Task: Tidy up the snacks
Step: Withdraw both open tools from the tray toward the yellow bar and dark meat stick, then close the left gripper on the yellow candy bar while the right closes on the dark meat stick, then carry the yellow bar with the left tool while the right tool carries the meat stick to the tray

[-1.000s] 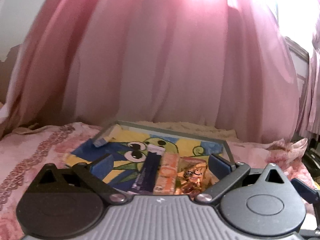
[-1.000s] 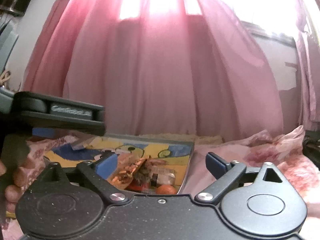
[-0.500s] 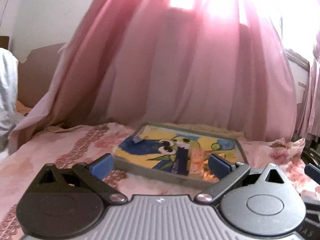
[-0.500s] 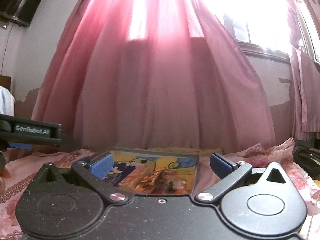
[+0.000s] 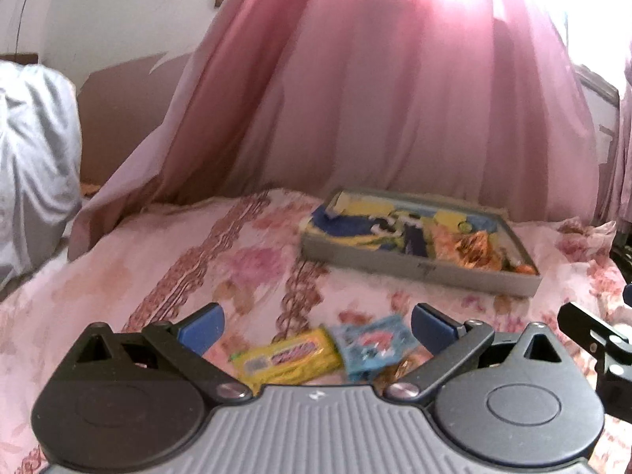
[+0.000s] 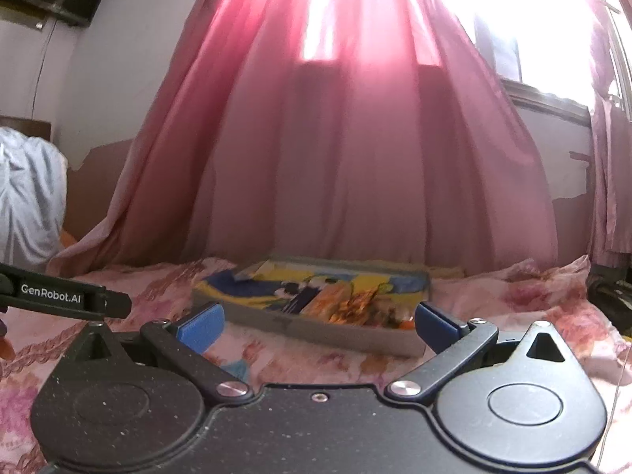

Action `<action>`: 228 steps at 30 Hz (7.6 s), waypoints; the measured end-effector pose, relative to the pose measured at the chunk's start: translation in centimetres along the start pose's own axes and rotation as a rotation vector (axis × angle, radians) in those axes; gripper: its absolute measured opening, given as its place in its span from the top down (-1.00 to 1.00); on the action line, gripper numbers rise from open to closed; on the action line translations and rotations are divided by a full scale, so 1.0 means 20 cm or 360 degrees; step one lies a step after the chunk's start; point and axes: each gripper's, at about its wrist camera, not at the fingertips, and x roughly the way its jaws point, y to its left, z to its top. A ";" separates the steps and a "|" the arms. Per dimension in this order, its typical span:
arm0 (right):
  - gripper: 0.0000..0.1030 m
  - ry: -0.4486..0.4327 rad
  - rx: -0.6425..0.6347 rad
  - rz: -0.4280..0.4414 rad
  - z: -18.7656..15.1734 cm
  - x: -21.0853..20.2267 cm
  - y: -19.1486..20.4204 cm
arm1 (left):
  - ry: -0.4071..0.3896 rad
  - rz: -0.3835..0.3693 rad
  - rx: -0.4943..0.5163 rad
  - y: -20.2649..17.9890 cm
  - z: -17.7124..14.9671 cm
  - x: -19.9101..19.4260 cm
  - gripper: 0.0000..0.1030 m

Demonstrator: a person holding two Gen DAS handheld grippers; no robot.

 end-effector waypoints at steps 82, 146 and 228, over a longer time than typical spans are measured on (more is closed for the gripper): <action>-0.45 0.0924 -0.0291 0.0189 -0.43 0.40 0.30 | 0.0883 -0.0484 0.0083 0.18 -0.20 0.61 -0.57; 0.08 0.0761 -0.0344 0.0248 -0.34 0.22 0.13 | 0.0897 -0.0099 0.0172 -0.30 -0.18 0.27 0.01; 0.02 0.0069 0.0064 0.0024 -0.06 1.17 -0.46 | 0.0236 -0.0024 0.0016 -0.67 0.28 1.34 -0.03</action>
